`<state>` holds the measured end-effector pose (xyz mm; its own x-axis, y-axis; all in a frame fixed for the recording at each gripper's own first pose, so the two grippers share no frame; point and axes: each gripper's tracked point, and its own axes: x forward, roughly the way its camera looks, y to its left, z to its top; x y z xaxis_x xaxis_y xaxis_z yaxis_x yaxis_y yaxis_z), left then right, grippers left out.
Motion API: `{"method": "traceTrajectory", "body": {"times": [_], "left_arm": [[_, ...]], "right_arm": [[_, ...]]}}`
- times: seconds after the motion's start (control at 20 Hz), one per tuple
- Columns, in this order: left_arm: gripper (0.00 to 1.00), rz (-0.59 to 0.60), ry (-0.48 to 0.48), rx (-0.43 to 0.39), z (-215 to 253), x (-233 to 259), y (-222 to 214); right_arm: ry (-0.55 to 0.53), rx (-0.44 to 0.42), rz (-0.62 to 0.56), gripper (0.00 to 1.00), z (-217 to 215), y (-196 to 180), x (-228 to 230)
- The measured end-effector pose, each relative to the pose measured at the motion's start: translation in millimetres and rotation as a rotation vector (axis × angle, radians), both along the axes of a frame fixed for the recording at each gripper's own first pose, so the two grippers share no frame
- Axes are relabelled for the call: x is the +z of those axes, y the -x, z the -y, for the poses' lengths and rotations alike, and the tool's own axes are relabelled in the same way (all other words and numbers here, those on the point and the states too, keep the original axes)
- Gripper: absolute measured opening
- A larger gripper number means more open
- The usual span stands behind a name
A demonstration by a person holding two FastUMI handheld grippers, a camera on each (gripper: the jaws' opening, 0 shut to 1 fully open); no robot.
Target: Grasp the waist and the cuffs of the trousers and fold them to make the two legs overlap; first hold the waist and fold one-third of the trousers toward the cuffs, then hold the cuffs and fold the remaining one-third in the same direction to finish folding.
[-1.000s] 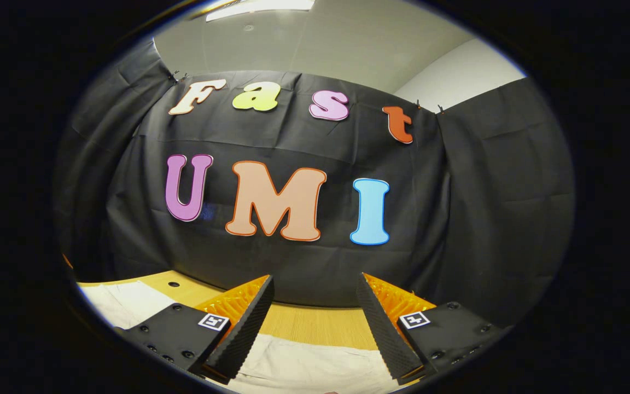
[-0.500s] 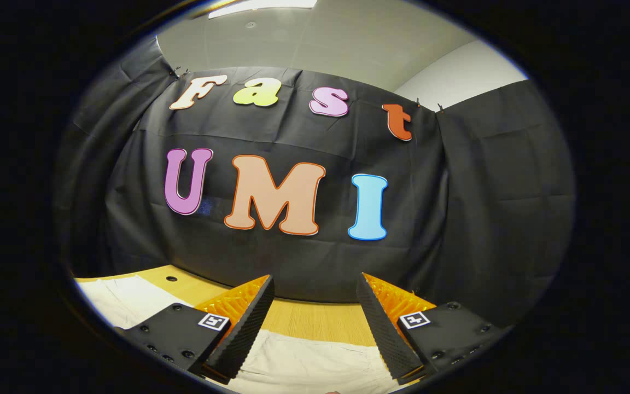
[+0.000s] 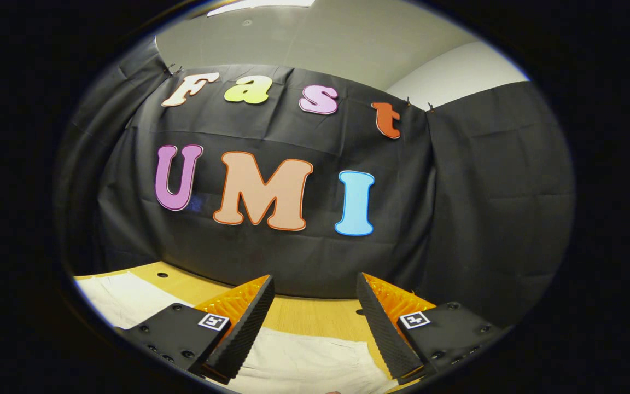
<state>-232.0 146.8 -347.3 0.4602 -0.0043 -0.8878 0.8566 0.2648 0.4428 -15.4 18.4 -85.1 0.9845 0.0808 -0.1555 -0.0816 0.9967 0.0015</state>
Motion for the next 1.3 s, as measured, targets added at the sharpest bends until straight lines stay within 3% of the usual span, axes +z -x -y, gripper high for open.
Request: {"method": "traceTrajectory", "body": {"times": [0.5, 0.55, 0.6, 0.75, 0.9, 0.95, 1.0, 1.05, 1.1, 1.15, 1.3], "left_arm": [[0.97, -0.005, -0.020, -0.115, 13, -16, -29], [0.95, -0.013, -0.028, -0.113, 11, -21, -31], [0.87, -0.003, -0.027, -0.128, 14, -22, -39], [0.85, -0.015, -0.024, -0.129, 15, -28, -46], [0.63, -0.050, -0.017, -0.126, 17, -32, -38], [0.47, -0.065, -0.016, -0.123, 20, -34, -34], [0.42, -0.082, -0.015, -0.115, 19, -37, -29], [0.26, -0.097, -0.008, -0.103, 19, -38, -26], [0.19, -0.103, -0.006, -0.095, 19, -39, -25], [0.06, -0.097, -0.005, -0.096, 21, -38, -24], [0.01, -0.093, -0.009, -0.102, 20, -39, -24]], "right_arm": [[0.009, -0.031, -0.026, 0.97, 7, 2, -11], [0.011, -0.031, -0.029, 0.97, 7, 3, -12], [0.013, -0.032, -0.031, 0.97, 6, 5, -13], [0.031, -0.039, -0.029, 0.97, 10, 8, -12], [0.042, -0.053, -0.027, 0.97, 17, 9, -10], [0.046, -0.056, -0.028, 0.97, 19, 9, -10], [0.051, -0.058, -0.031, 0.97, 21, 11, -11], [0.057, -0.059, -0.032, 0.97, 22, 12, -12], [0.067, -0.061, -0.035, 0.97, 26, 13, -14], [0.081, -0.059, -0.039, 0.97, 28, 13, -16], [0.152, -0.025, -0.052, 0.97, 33, 18, -27]]}}
